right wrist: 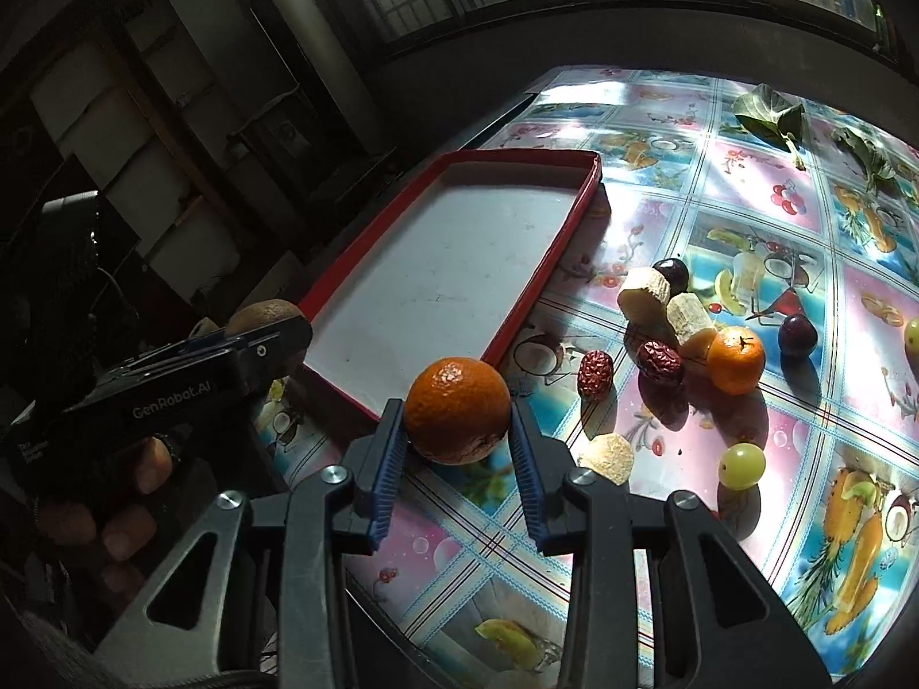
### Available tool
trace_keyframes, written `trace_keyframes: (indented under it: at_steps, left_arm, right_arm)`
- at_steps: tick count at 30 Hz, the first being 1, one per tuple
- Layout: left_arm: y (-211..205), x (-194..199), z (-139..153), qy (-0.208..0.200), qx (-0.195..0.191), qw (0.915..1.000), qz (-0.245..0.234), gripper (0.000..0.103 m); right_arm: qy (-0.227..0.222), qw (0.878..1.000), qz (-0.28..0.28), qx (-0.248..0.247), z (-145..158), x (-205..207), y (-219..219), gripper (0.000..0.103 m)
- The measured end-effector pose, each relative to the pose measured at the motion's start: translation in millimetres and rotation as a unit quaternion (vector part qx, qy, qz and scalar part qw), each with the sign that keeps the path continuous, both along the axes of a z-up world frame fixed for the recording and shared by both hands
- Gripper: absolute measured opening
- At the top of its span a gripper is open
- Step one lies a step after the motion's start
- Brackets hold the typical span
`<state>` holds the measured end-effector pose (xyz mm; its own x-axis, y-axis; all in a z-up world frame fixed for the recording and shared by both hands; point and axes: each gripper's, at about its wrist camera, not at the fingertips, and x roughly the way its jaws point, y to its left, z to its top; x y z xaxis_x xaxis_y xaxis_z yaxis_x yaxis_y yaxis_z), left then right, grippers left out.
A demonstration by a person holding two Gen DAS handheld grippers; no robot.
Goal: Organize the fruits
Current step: 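Lower the orange into the red tray and open the right tool while the left tool carries the kiwi, then lower the kiwi into the red tray beside the orange and open the left tool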
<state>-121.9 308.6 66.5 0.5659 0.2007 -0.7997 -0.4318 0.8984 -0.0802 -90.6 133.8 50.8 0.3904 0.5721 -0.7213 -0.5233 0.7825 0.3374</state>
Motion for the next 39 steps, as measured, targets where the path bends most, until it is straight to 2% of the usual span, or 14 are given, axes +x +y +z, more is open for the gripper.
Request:
trace_keyframes:
  at_steps: [10,16,18,25,28,29,39]
  left_arm:
    - [30,28,-33,0.043,-0.004,0.999,0.011,0.063]
    - [34,30,-50,0.064,-0.008,0.9979,0.005,0.063]
    - [30,31,-53,0.07,0.011,0.9974,0.004,0.063]
    - [33,27,-52,0.07,-0.006,0.9975,0.007,0.065]
    - [30,25,-48,0.065,-0.006,0.9978,0.008,0.065]
    - [28,24,-47,0.064,-0.006,0.9979,0.008,0.065]
    - [-6,24,-27,0.044,0.004,0.9988,-0.02,0.065]
  right_arm:
    - [0.013,0.998,0.052,-0.043,-28,28,80,0.038]
    - [0.03,0.995,0.065,-0.07,-48,38,98,0.038]
    - [0.035,0.994,0.069,-0.08,-54,37,101,0.038]
    - [0.036,0.993,0.073,-0.085,-55,32,104,0.041]
    - [0.029,0.994,0.064,-0.079,-49,33,98,0.055]
    - [0.026,0.995,0.062,-0.075,-46,32,96,0.057]
    - [0.016,0.999,0.022,-0.036,-21,14,35,0.057]
